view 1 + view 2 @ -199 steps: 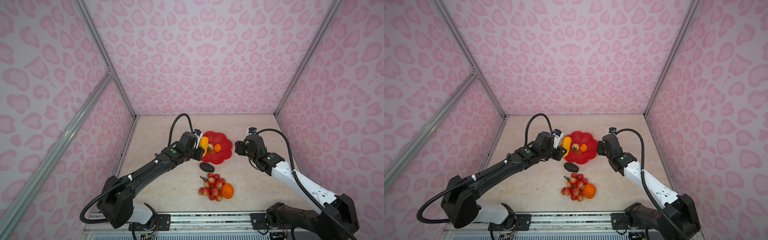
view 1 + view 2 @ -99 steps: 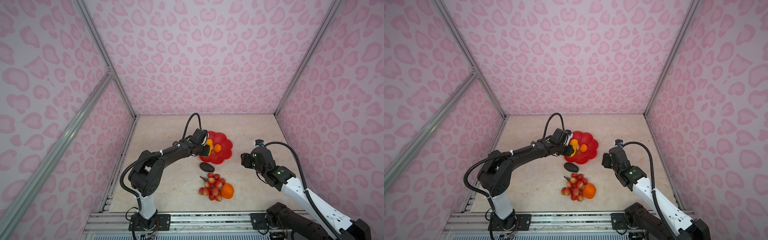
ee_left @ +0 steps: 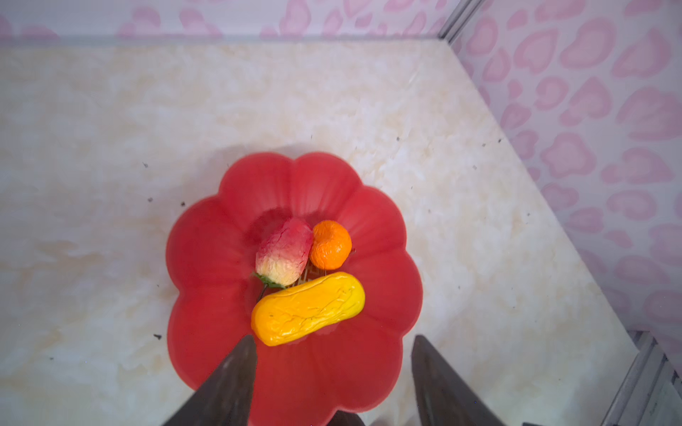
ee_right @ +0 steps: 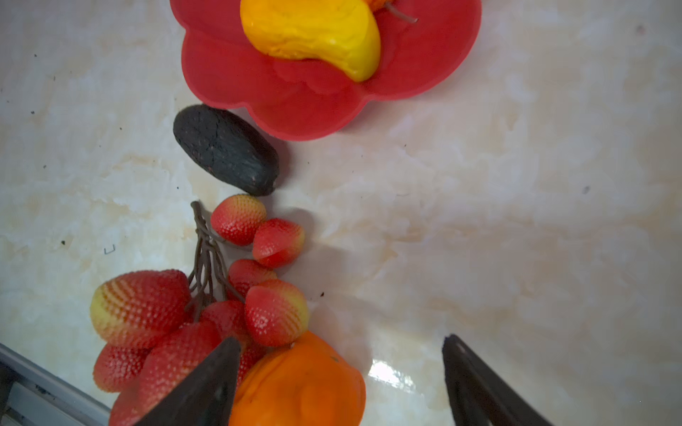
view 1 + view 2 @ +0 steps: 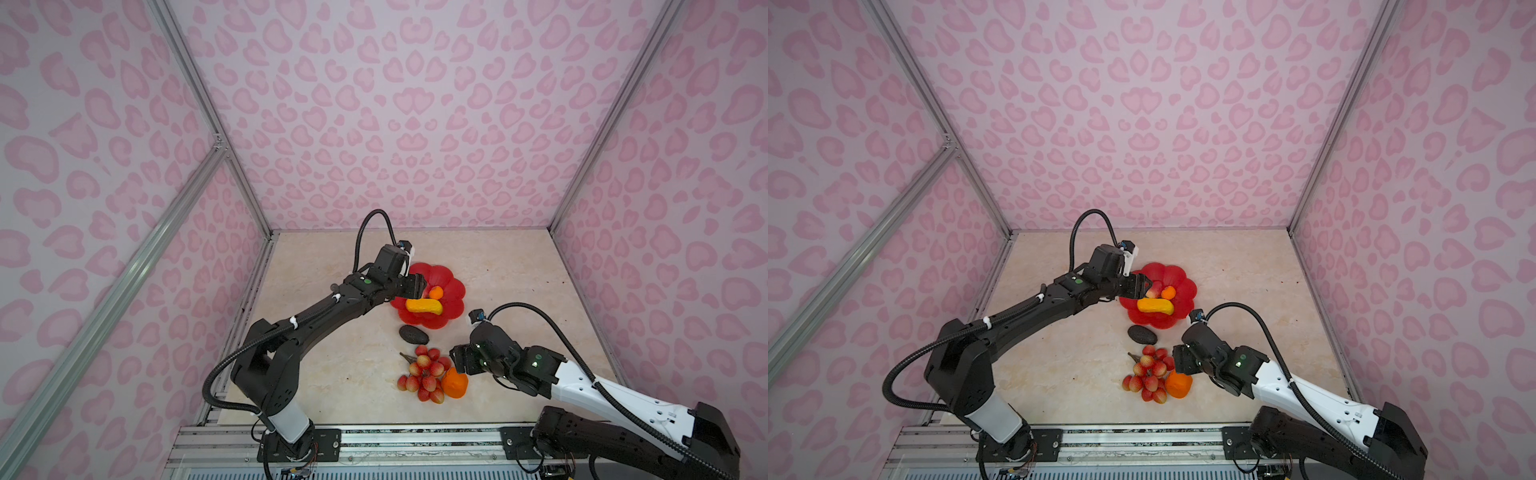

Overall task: Place and organize the fake fruits in the fruit bowl
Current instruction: 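Grasp the orange persimmon with the right gripper while the left gripper withdraws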

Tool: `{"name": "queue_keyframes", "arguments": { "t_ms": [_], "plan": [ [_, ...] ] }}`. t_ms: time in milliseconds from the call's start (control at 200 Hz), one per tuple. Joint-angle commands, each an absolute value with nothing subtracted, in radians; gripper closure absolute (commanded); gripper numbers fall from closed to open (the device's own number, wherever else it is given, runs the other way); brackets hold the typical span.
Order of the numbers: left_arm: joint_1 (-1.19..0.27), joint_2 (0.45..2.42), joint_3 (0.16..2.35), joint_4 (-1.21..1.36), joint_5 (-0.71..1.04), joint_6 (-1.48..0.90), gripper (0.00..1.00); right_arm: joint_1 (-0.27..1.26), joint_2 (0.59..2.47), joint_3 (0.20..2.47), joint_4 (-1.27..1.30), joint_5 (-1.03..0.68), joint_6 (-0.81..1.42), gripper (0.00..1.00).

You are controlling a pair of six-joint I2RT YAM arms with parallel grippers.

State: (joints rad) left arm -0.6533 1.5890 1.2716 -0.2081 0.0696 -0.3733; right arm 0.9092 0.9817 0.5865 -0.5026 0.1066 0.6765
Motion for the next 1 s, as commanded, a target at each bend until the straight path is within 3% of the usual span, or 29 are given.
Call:
{"name": "queue_keyframes", "arguments": {
  "t_ms": [0,325,575,840,910,960,995],
  "plan": [
    [-0.650,1.474,1.217,-0.109,-0.042,-0.367,0.30,0.955,0.978,0.553,-0.510,0.094,0.775,0.14],
    [-0.638,1.098,0.858,0.023,-0.341,-0.439,0.21,1.014,1.050,0.503,-0.385,0.057,0.834,0.18],
    [-0.620,0.909,0.639,0.035,-0.387,-0.574,0.18,1.020,1.112,0.490,-0.394,0.033,0.875,0.44],
    [-0.617,0.912,0.601,0.049,-0.380,-0.634,0.17,1.021,0.990,0.488,-0.485,0.141,0.900,0.75],
    [-0.618,0.924,0.611,0.049,-0.367,-0.632,0.17,1.020,0.944,0.493,-0.509,0.182,0.891,0.72],
    [-0.617,0.929,0.616,0.046,-0.358,-0.630,0.17,1.017,0.912,0.508,-0.553,0.197,0.885,0.56],
    [-0.617,0.931,0.619,0.042,-0.354,-0.629,0.17,1.019,0.887,0.519,-0.592,0.195,0.878,0.40]
  ]
}}
